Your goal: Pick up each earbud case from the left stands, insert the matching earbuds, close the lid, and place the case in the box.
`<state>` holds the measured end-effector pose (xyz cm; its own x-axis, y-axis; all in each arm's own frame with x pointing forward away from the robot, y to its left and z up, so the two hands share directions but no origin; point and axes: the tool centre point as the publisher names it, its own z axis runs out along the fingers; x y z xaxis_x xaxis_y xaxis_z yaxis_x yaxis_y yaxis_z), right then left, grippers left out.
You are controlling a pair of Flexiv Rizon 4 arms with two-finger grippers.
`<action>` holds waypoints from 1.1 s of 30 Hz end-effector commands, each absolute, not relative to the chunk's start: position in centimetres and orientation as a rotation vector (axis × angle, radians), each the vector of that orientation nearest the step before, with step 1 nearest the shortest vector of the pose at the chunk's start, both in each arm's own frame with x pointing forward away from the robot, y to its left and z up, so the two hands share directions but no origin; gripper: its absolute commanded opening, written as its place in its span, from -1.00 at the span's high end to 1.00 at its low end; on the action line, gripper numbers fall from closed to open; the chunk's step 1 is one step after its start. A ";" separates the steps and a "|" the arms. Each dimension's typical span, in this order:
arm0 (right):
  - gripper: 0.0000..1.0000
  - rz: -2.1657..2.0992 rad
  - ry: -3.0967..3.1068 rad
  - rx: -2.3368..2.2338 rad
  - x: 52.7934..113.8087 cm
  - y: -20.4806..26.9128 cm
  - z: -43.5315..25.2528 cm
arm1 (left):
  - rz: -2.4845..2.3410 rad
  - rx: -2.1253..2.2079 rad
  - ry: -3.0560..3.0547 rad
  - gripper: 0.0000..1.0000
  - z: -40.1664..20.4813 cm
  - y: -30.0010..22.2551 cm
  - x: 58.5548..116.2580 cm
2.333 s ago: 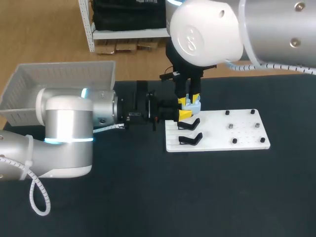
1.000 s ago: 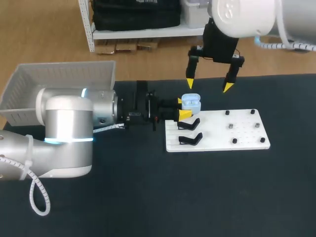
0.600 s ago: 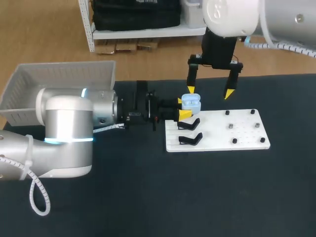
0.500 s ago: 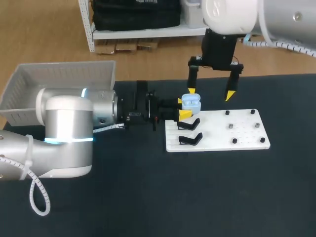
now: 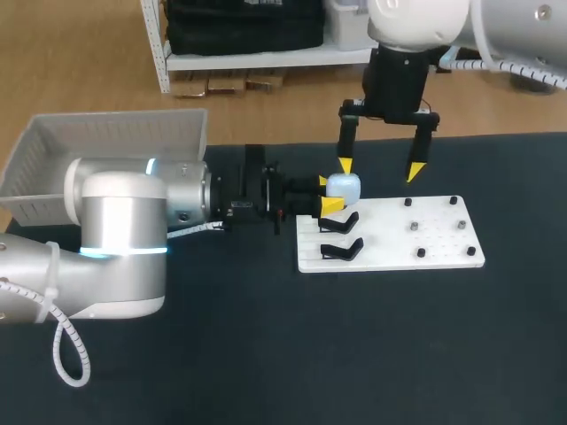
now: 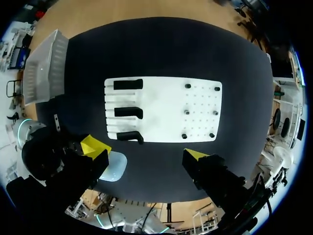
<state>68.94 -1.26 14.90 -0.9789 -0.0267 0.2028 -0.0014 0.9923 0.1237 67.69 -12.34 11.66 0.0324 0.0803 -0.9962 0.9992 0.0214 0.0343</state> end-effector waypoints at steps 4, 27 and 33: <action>-1.00 -0.214 -3.000 0.012 68.6 -1.4 15.4 | -1.125 1.261 1.250 1.00 11.6 -12.3 67.6; -1.00 -0.411 -3.215 -0.020 68.7 -4.1 20.0 | -0.607 1.226 1.392 1.00 20.3 2.3 71.4; -1.00 -0.411 -3.215 -0.020 68.7 -4.1 20.0 | -0.455 1.203 1.549 1.00 20.7 6.5 74.1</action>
<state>69.12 -4.00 20.09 -0.9989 0.0091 -0.0450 -0.0025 0.9679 0.2515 75.15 4.54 19.35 0.1213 0.3893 -0.9131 0.9049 0.3347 0.2629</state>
